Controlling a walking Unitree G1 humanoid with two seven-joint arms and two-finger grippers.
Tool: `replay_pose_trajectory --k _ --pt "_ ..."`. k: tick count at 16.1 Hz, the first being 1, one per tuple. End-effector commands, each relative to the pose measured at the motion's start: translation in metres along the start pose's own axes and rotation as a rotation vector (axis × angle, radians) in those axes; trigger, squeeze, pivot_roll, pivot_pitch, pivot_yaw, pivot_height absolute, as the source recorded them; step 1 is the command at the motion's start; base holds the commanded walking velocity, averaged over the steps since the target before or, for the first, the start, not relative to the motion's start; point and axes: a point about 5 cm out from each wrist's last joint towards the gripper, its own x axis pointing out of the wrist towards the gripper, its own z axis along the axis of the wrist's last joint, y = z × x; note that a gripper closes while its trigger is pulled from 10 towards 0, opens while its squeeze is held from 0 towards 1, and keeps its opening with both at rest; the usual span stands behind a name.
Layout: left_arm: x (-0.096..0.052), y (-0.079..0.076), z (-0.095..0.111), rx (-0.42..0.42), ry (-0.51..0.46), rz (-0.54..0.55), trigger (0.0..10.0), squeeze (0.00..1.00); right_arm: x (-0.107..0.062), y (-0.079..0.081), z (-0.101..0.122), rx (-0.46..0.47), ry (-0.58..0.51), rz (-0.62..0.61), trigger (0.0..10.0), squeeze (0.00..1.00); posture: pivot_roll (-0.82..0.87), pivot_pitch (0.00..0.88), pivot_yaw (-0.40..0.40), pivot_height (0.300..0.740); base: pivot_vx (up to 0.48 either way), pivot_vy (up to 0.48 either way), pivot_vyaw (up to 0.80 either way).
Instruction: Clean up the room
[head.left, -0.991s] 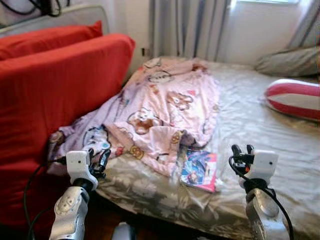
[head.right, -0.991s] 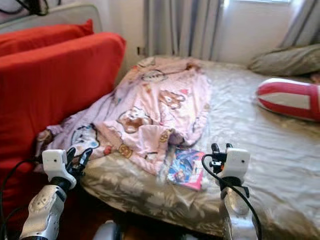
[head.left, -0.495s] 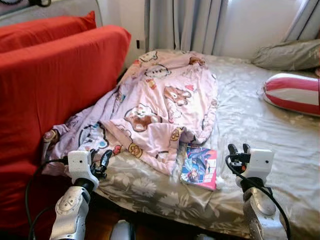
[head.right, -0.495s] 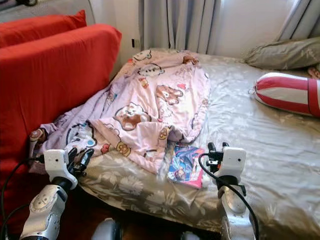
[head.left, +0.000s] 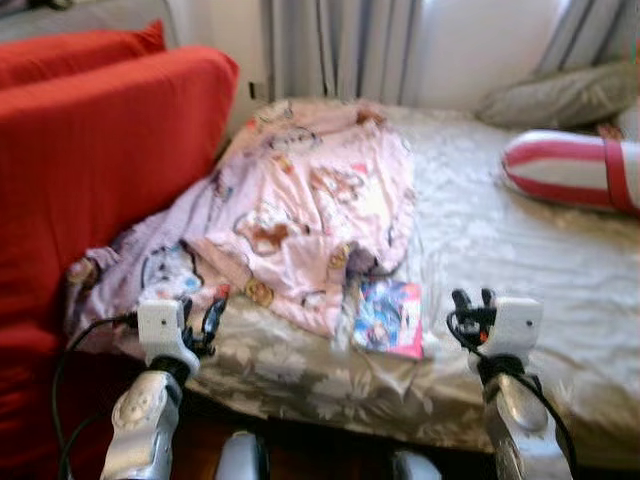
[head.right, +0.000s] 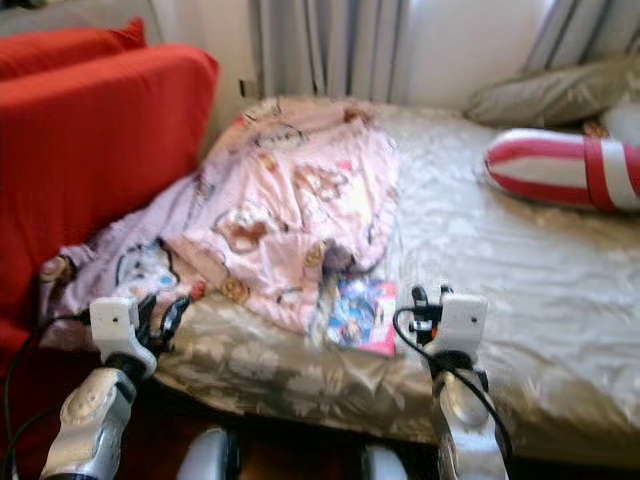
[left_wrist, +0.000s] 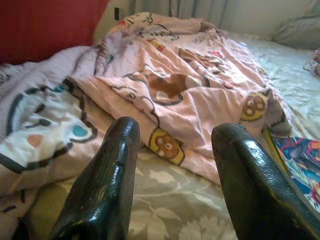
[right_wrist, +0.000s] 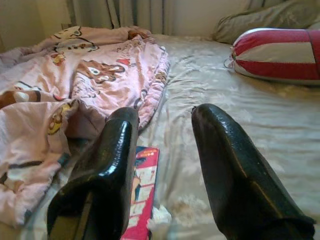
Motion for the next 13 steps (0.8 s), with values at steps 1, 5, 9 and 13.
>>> replay_pose_trajectory --k 1,5,9,13 --pt "0.001 -0.001 0.004 -0.011 -0.015 -0.010 10.0 0.00 0.001 -0.001 0.002 -0.003 -0.006 0.000 10.0 0.00 0.00 0.045 -0.028 0.582 0.000 0.000 0.00" --pt "0.001 -0.003 0.003 -0.011 -0.006 -0.015 10.0 0.00 0.000 0.003 -0.004 -0.004 0.021 0.028 10.0 0.00 0.00 0.044 -0.027 0.582 0.000 0.000 0.00" --pt "0.002 -0.005 0.003 -0.011 -0.008 -0.020 10.0 0.00 -0.001 0.009 -0.006 -0.008 0.033 0.066 10.0 0.00 0.00 0.044 -0.027 0.582 0.000 0.000 0.00" --pt "0.003 -0.006 0.004 -0.010 -0.013 -0.024 10.0 0.00 -0.003 0.016 -0.008 -0.041 0.038 0.132 10.0 0.00 0.00 0.046 -0.028 0.582 0.125 0.000 0.00"
